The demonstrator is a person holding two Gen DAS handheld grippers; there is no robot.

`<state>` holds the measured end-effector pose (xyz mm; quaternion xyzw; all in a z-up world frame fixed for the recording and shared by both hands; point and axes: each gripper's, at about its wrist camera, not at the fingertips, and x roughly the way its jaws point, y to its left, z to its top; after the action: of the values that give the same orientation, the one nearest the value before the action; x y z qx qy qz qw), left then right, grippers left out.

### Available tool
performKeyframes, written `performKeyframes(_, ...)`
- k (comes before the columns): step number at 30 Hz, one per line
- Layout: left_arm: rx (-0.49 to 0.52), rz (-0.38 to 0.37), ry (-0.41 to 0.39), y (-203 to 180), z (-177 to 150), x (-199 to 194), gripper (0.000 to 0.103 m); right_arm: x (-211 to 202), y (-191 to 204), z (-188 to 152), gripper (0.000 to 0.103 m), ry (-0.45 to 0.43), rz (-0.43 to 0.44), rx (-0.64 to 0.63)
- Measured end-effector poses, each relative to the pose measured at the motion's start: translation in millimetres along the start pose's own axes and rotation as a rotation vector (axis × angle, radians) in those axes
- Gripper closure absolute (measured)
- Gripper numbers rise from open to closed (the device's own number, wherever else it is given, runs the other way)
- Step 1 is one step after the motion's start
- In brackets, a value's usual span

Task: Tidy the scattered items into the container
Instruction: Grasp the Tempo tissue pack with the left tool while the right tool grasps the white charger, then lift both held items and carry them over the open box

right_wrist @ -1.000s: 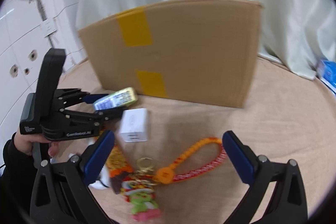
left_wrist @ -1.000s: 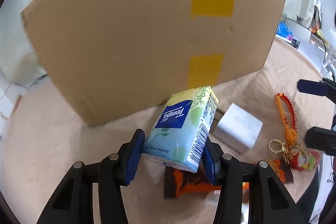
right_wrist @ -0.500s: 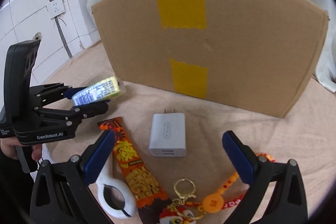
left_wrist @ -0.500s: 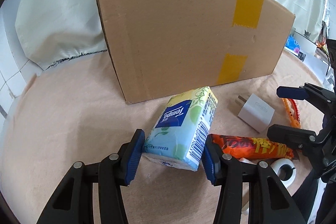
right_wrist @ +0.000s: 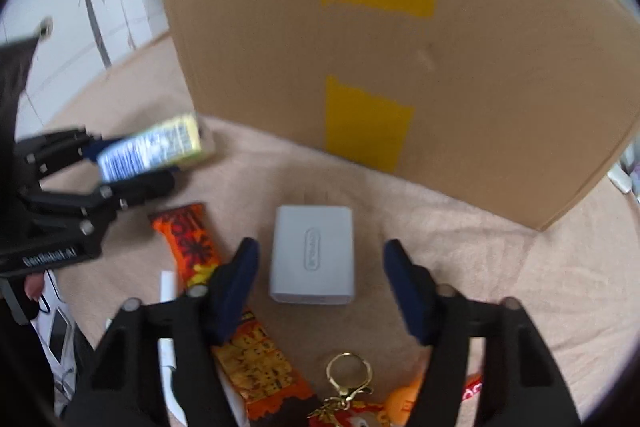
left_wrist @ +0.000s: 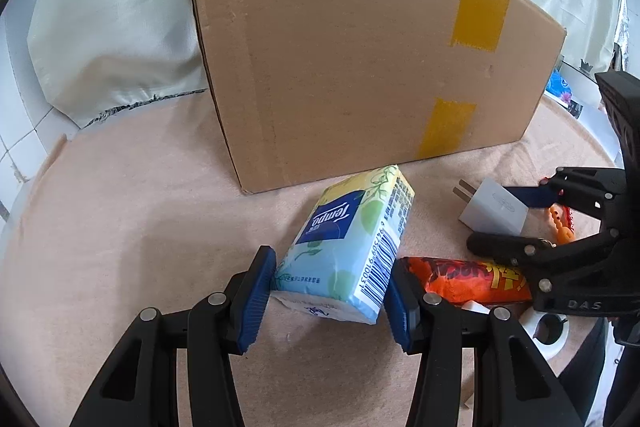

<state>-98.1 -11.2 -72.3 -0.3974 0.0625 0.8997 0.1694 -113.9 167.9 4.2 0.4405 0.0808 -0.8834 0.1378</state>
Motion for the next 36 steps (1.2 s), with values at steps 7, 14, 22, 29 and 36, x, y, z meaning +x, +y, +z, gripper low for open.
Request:
performKeyframes(7, -0.007, -0.007, -0.017, -0.7, 1.3, -6.7, 0.052, -16.8, -1.3, -1.8, 0.061, -0.062, 0.01, -0.003)
performKeyframes(14, 0.013, -0.012, -0.056, -11.6, 9.9, -21.1, 0.055, -56.4, -15.0, -3.2, 0.061, -0.141, -0.007, 0.02)
performKeyframes(22, -0.009, 0.017, -0.012, -6.0, 7.0, 6.0, 0.055, -50.7, -20.4, -17.8, 0.061, -0.12, -0.006, 0.032)
performKeyframes(29, -0.026, -0.046, -0.041, 0.1, 5.3, 1.6, 0.073, -42.3, -18.2, -21.5, 0.061, -0.134, 0.018, 0.045)
performKeyframes(36, -0.061, -0.064, -0.059, 2.8, 3.0, -6.9, 0.074, -34.3, -22.0, -19.9, 0.061, -0.142, 0.06, 0.081)
